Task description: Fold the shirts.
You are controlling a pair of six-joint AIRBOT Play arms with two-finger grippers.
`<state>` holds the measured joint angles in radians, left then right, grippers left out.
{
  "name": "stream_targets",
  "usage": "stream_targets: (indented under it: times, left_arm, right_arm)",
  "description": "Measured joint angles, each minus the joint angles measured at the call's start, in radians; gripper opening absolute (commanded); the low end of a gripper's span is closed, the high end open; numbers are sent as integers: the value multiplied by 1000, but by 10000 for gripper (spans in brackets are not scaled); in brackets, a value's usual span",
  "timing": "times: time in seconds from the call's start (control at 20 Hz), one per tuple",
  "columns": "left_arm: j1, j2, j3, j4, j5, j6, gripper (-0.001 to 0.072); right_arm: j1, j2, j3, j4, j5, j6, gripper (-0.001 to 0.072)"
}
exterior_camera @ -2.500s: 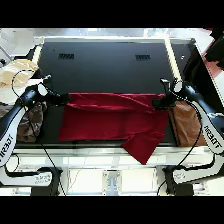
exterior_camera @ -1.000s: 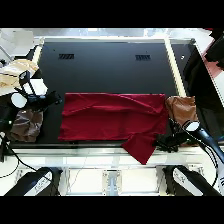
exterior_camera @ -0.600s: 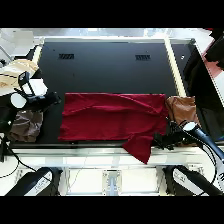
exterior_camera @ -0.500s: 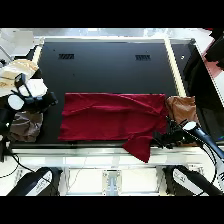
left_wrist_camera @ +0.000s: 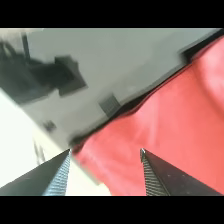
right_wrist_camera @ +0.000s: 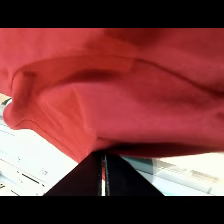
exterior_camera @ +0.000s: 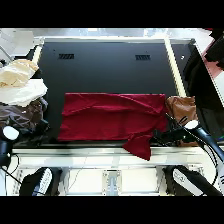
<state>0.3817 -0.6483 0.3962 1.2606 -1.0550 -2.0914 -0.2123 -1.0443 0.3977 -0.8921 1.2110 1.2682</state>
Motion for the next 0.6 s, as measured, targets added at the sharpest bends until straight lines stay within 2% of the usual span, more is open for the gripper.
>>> stream_targets:
  times: [0.2, 0.45, 0.55, 0.6]
  left_arm:
    - [29, -28, -81, -116, 7, 14, 463]
    - [38, -139, -107, -225, 38, 90, 452]
    - [39, -179, -110, -253, 59, 124, 47]
    - [39, -190, -111, -269, 71, 140, 17]
  right_arm:
    - [0, 3, 0, 3, 1, -12, 14]
    - [0, 3, 0, 5, 2, -22, 14]
    - [0, 3, 0, 5, 6, -24, 14]
    - [0, 3, 0, 5, 11, -24, 14]
